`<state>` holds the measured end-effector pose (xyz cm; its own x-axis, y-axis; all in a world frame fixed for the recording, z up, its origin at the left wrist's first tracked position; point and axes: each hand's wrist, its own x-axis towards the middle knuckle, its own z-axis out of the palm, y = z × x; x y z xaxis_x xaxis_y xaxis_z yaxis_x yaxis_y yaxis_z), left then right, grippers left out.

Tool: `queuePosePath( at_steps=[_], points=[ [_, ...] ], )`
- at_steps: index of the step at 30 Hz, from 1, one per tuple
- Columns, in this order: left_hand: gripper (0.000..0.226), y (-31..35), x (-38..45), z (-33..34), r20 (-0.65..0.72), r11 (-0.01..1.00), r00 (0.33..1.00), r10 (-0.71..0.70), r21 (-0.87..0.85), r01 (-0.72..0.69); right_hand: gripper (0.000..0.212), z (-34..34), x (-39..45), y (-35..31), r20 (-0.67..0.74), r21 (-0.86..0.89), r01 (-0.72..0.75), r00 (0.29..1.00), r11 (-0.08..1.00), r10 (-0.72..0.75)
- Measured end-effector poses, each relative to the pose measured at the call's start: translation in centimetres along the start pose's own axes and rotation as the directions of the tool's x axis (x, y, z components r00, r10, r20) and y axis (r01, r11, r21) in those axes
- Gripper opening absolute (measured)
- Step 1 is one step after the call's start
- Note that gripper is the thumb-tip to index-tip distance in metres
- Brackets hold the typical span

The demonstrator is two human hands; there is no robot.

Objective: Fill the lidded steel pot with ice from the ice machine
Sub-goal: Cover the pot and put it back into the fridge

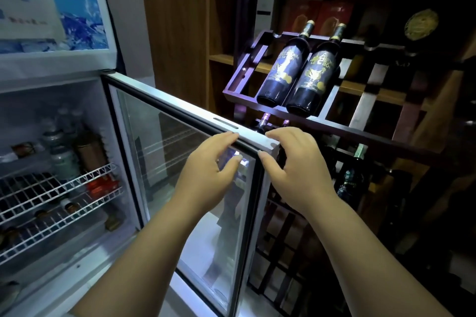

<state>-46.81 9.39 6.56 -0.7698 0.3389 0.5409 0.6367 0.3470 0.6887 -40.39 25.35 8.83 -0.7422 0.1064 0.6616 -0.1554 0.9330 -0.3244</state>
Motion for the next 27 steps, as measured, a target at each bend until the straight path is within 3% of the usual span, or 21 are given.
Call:
queuePosePath(
  at_steps=[5, 13, 22, 27],
  points=[
    [0.029, 0.6, -1.1, -2.0, -0.127, 0.997, 0.989, -0.072, 0.03, 0.076, 0.021, 0.0, 0.8, -2.5, -0.093, 0.178, 0.103, 0.992, 0.979, -0.088],
    [0.017, -0.7, -6.3, -7.0, -0.275, 0.964, 0.927, -0.255, 0.005, 0.266, 0.012, 3.3, -0.3, -7.1, 0.058, 0.5, 0.135, 0.98, 0.855, -0.188],
    [0.014, -1.3, -14.5, -13.5, -0.482, 0.864, 0.769, -0.42, 0.047, 0.502, 0.007, 7.8, -2.9, -13.8, 0.306, 0.681, 0.056, 0.884, 0.73, -0.353],
    [0.01, -0.8, -19.8, -17.0, -0.609, 0.792, 0.617, -0.498, -0.03, 0.61, 0.011, 9.4, -4.3, -18.7, 0.403, 0.751, 0.02, 0.777, 0.66, -0.483]
  ],
)
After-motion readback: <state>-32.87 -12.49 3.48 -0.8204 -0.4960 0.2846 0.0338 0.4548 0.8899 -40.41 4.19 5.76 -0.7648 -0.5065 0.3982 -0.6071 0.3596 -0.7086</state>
